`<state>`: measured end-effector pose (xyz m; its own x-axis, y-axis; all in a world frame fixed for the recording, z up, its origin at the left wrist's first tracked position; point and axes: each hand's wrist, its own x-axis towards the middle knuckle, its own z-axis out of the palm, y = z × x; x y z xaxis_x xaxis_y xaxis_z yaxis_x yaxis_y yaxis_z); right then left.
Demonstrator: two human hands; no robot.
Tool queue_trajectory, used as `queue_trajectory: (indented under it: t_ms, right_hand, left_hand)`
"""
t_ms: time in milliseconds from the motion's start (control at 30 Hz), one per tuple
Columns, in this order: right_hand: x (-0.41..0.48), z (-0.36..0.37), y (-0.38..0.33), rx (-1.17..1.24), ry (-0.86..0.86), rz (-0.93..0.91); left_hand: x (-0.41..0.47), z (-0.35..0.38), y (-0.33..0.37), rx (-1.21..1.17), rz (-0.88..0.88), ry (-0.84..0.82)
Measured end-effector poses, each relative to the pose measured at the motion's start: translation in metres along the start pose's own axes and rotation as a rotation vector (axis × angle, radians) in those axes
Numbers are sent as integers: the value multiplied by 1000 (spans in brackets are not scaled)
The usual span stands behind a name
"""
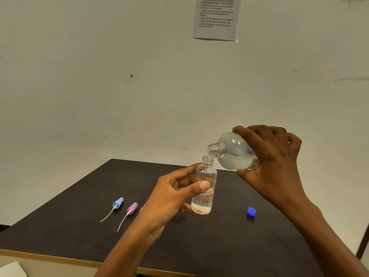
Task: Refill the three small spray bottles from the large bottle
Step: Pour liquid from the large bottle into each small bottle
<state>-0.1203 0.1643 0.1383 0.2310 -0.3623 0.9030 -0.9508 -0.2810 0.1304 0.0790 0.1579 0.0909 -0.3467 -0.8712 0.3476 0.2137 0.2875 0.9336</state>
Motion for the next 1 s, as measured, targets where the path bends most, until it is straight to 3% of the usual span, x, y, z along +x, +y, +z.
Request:
queue_trajectory:
  t_ms: [1000]
  right_hand:
    - [-2, -1, 2, -14, -23, 11]
  left_hand:
    - [-1, 2, 0, 10, 5, -2]
